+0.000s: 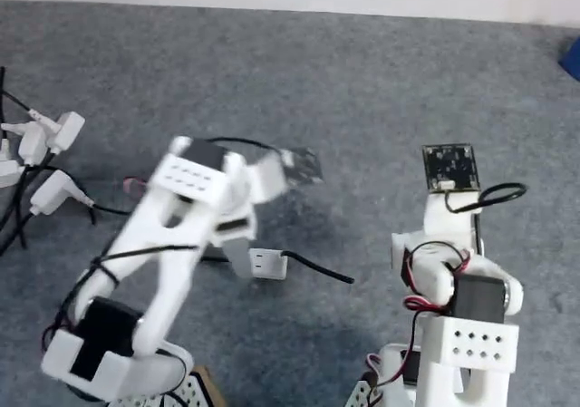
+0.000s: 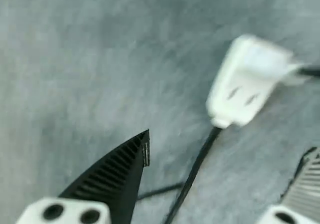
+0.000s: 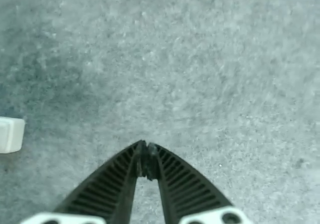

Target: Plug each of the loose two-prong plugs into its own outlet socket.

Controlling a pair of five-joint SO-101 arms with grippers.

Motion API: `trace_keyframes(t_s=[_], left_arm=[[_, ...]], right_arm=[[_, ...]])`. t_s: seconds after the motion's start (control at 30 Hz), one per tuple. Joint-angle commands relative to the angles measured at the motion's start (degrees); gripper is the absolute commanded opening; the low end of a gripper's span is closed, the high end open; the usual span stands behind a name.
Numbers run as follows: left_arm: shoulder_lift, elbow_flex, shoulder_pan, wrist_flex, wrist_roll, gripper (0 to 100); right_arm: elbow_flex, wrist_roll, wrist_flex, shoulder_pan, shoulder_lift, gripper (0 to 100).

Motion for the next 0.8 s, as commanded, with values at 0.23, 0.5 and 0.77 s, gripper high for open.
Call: trace_keyframes(t_s=[0.23, 0.5, 0.77], left_arm=[[0.0, 10.5, 5.5, -10.5, -0.6, 29], [0.1, 14.4, 5.5, -13.4, -0.8, 29], [0.1, 23.3, 5.6, -18.5, -0.8, 28]], right_arm=[[5.2, 2.5, -3.5, 4.2, -1.6, 0.9], [6.5, 2.3, -3.6, 4.2, -1.6, 0.9], [6.6, 2.5, -3.6, 4.1, -1.6, 0.9]])
